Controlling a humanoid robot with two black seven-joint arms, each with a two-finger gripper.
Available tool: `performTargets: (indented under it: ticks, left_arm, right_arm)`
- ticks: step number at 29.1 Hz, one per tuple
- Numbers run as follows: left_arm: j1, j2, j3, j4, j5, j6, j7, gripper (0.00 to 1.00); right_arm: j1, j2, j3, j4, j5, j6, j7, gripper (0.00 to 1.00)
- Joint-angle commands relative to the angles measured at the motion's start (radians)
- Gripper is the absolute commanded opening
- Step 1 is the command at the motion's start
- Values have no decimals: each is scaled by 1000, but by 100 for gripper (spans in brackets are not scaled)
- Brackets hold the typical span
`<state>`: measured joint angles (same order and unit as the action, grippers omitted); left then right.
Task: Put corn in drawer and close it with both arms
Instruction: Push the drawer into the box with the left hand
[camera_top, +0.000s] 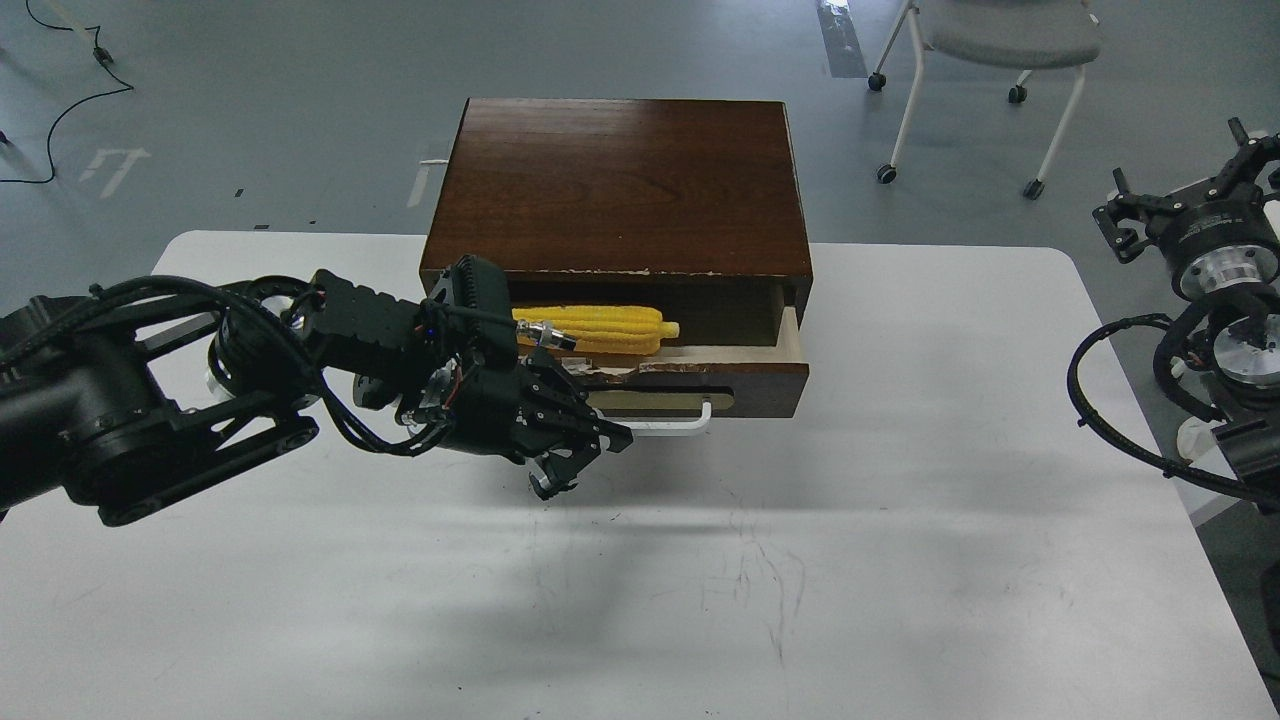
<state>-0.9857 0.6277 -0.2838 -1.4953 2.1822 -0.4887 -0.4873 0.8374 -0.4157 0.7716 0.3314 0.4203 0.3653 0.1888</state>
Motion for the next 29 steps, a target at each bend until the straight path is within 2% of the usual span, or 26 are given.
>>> performTargets:
  ticks: [1,29]
  left_arm:
    - [1,9,2,-2,-1,0,-1,0]
    - [5,-2,-15,32,-1,0,-1,0]
  right_arm:
    - [0,0,0,0,0,-2,0,100]
    - [5,-2,-2,0,-5,-6,-2,100]
